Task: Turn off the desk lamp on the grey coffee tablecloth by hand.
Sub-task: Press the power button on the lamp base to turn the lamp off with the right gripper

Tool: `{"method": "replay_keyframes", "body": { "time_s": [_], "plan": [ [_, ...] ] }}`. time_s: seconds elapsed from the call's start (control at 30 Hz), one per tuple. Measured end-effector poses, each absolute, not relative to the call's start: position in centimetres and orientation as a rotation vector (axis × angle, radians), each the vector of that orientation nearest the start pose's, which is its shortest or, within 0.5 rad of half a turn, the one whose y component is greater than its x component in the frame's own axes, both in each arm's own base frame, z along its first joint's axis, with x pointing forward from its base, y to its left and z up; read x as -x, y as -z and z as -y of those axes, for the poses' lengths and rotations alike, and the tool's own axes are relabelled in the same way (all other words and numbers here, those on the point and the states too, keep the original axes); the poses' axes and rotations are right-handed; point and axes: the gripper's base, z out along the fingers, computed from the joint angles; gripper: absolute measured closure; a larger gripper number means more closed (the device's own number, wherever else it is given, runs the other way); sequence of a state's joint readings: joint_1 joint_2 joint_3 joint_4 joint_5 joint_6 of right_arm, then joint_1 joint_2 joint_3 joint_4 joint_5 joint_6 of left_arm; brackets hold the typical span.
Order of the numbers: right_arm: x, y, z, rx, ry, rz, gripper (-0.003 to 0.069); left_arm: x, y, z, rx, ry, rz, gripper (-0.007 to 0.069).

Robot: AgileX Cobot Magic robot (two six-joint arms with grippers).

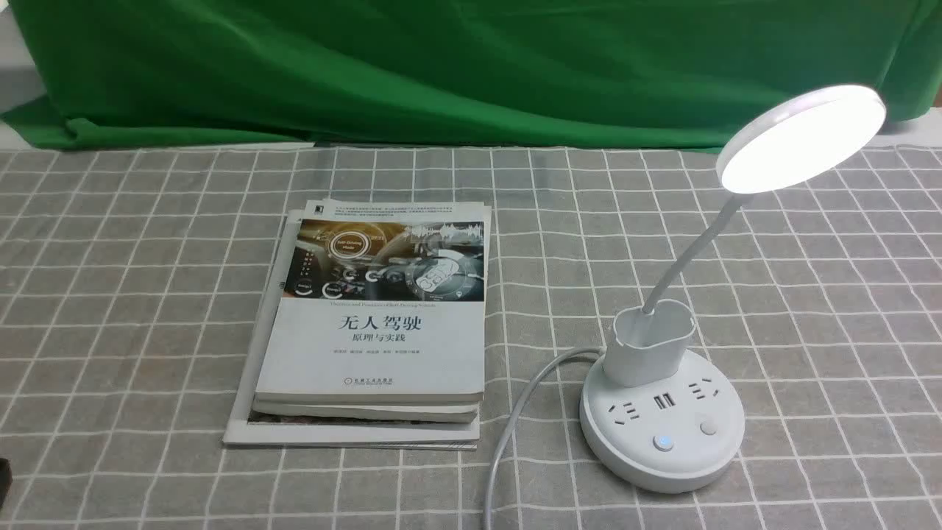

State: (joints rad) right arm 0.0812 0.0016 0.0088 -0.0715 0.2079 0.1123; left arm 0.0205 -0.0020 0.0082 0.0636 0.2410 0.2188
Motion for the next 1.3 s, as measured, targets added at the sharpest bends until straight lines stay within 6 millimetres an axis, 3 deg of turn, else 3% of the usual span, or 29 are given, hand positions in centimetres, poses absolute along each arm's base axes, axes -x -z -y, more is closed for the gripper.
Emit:
{"method": "replay_keyframes", "body": {
  "time_s": [0.2,0.6,0.87,0.93,0.97,1.0,1.03,1.07,1.17,1.3],
  "plan": [
    [-5.6,-19.3,-0.3,0.023,-0.081,-1.686,0.0603,-5.5,-18.9,-0.3,-0.214,-0.235,-1.723,0.0604],
    [-5.6,-21.1,-0.5,0.023,-0.109,-1.480,0.0603,-5.5,-18.9,-0.3,-0.214,-0.235,-1.723,0.0604],
    [-5.2,-23.2,-0.6,-0.027,-0.203,-1.274,0.0603,-5.5,-18.9,-0.3,-0.215,-0.236,-1.723,0.0604],
    [-5.1,-24.4,-0.5,-0.031,-0.208,-1.263,0.0603,-5.5,-18.9,-0.3,-0.215,-0.236,-1.723,0.0604],
    [-5.1,-25.9,-0.5,-0.036,-0.213,-1.256,0.0603,-5.5,-18.9,-0.3,-0.215,-0.236,-1.723,0.0604],
    [-5.1,-27.6,-0.5,-0.040,-0.213,-1.262,0.0603,-5.5,-18.9,-0.3,-0.215,-0.236,-1.723,0.0604],
    [-5.2,-27.6,-0.5,-0.041,-0.213,-1.269,0.0603,-5.5,-18.9,-0.3,-0.215,-0.236,-1.723,0.0604],
    [-5.5,-30.0,-0.5,-0.051,-0.211,-1.313,0.0603,-5.5,-18.9,-0.3,-0.215,-0.236,-1.723,0.0604],
    [-6.9,-32.0,-0.5,-0.068,-0.200,-1.451,0.0603,-5.5,-18.9,-0.3,-0.215,-0.236,-1.723,0.0604],
    [-9.7,-31.8,-0.6,-0.083,-0.167,-1.702,0.0603,-5.5,-18.9,-0.3,-0.215,-0.236,-1.723,0.0604]
  ]
}}
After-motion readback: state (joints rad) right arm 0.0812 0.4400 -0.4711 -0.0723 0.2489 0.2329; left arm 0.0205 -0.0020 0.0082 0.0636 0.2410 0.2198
